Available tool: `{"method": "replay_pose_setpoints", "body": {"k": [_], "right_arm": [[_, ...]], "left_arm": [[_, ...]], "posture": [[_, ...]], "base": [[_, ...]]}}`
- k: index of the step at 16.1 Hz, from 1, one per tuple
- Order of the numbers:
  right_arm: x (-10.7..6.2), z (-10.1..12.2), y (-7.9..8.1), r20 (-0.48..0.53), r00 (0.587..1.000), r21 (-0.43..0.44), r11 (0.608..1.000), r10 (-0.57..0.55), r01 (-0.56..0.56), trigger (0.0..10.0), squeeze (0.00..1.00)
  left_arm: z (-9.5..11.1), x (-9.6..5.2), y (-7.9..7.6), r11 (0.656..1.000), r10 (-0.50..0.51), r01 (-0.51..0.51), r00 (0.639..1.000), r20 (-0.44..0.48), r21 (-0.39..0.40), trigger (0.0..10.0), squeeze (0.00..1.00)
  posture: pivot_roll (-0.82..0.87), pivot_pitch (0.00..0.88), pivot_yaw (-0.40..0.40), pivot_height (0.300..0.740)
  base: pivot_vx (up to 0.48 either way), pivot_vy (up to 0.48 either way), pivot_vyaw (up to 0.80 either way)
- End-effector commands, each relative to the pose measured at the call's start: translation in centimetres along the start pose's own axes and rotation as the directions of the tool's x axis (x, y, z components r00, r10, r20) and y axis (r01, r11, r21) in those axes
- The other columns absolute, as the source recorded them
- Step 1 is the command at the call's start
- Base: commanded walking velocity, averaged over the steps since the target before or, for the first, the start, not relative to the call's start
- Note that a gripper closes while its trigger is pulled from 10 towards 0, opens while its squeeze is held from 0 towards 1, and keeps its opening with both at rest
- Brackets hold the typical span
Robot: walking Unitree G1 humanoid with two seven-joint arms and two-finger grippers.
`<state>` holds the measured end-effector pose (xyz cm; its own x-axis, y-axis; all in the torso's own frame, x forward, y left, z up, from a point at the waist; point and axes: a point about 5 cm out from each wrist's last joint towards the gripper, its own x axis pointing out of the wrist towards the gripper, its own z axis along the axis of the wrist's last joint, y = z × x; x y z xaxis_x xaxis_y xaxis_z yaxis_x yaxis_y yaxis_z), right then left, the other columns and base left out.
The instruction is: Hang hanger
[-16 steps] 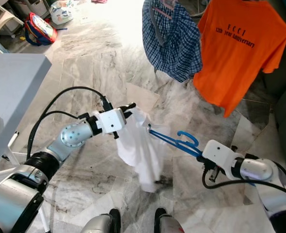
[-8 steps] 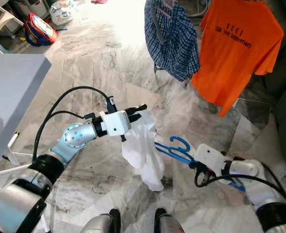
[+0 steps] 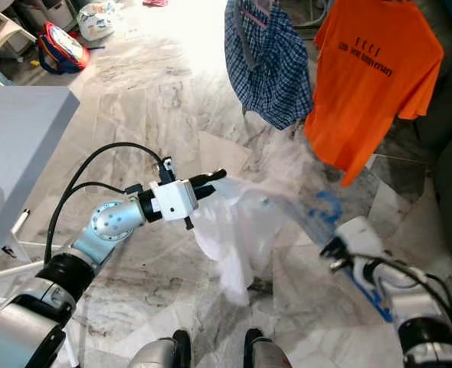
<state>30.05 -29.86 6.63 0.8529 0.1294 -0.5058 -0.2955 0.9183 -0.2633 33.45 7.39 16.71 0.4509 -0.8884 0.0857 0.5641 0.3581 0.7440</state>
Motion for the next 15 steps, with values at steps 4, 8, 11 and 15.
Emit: {"method": "replay_pose_setpoints", "body": {"k": [4, 8, 11, 15], "right_arm": [[0.4, 4.4, -1.3, 0.233, 0.957, 0.286, 0.952, -0.175, 0.104, 10.0, 0.0], [-0.2, 14.3, 0.5, 0.6, 0.762, 0.474, 0.875, -0.243, -0.094, 10.0, 0.0], [-1.9, 19.9, 3.0, 0.754, 0.613, 0.514, 0.795, -0.238, -0.323, 10.0, 0.0], [-3.6, 23.9, 5.8, 0.824, 0.53, 0.499, 0.701, -0.201, -0.509, 10.0, 0.0]], "left_arm": [[-0.2, 0.1, -1.9, 0.999, 0.009, -0.009, 1.0, 0.004, -0.05, 10.0, 0.0], [-1.5, 0.4, -6.7, 0.984, -0.078, 0.066, 0.995, -0.065, -0.164, 10.0, 0.0], [-2.2, 0.1, -8.7, 0.972, -0.113, 0.086, 0.987, -0.114, -0.219, 10.0, 0.0], [-2.6, 0.3, -9.4, 0.969, -0.124, 0.087, 0.981, -0.148, -0.233, 10.0, 0.0]], "posture": [[0.02, 0.248, 0.092, 0.74], [0.0, 0.245, 0.084, 0.74], [-0.03, 0.241, 0.077, 0.74], [-0.05, 0.234, 0.067, 0.74]], "base": [[0.0, 0.0, 0.0], [0.0, 0.0, 0.0], [0.0, 0.0, 0.0], [0.0, 0.0, 0.0]]}}
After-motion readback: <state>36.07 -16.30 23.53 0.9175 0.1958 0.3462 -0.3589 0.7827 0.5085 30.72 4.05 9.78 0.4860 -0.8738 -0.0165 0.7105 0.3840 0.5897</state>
